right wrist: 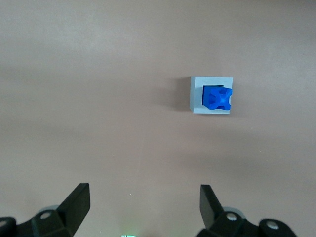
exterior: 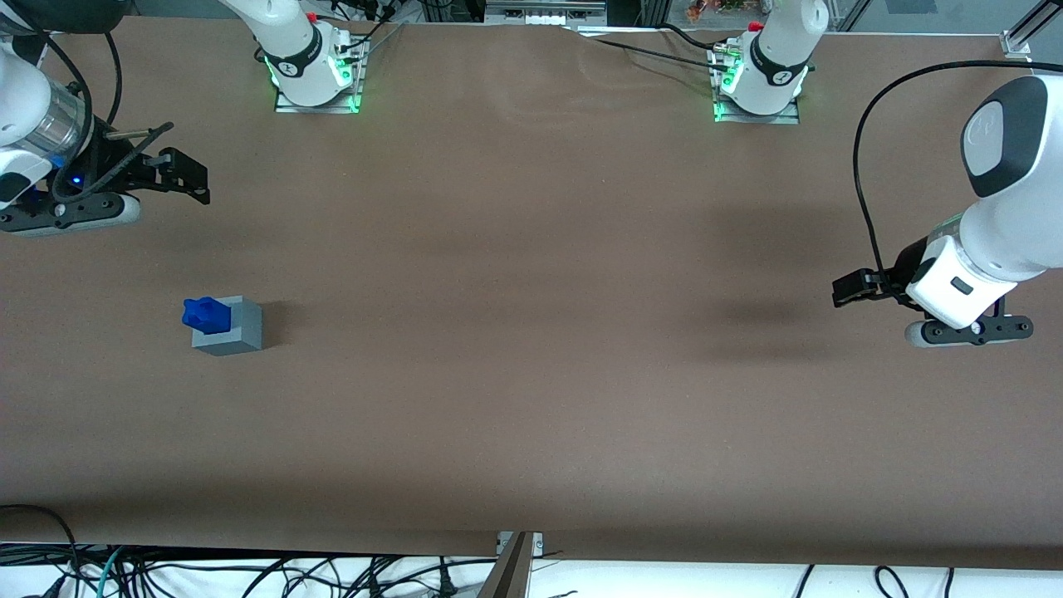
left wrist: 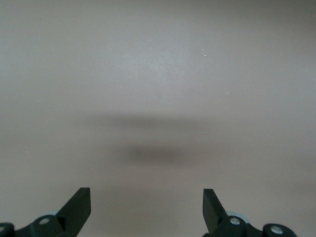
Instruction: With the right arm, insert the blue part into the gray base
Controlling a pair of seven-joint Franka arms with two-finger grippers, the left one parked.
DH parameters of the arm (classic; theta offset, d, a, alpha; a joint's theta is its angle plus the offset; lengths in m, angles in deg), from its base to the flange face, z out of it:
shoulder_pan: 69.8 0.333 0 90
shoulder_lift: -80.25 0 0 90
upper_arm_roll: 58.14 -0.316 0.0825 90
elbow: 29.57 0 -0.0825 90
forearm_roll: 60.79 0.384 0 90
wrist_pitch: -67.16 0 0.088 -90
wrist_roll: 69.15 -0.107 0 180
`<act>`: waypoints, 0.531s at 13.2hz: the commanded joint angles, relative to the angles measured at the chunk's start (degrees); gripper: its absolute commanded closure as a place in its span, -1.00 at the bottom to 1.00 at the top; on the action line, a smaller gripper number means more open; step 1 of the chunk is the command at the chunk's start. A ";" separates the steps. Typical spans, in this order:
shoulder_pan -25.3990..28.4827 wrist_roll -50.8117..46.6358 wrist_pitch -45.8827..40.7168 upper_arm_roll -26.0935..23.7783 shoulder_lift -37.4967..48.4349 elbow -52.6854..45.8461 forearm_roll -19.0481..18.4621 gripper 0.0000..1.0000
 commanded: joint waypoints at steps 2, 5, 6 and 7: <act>-1.37 0.18 -0.13 -1.11 0.38 -0.81 -1.47 -0.98; -1.37 0.27 0.05 -1.02 -0.67 -1.86 -1.64 -0.98; -1.37 0.27 -0.04 -0.85 -0.85 -2.04 -1.64 -0.98; -1.45 0.27 -0.04 -0.85 -0.85 -2.05 -1.64 -0.98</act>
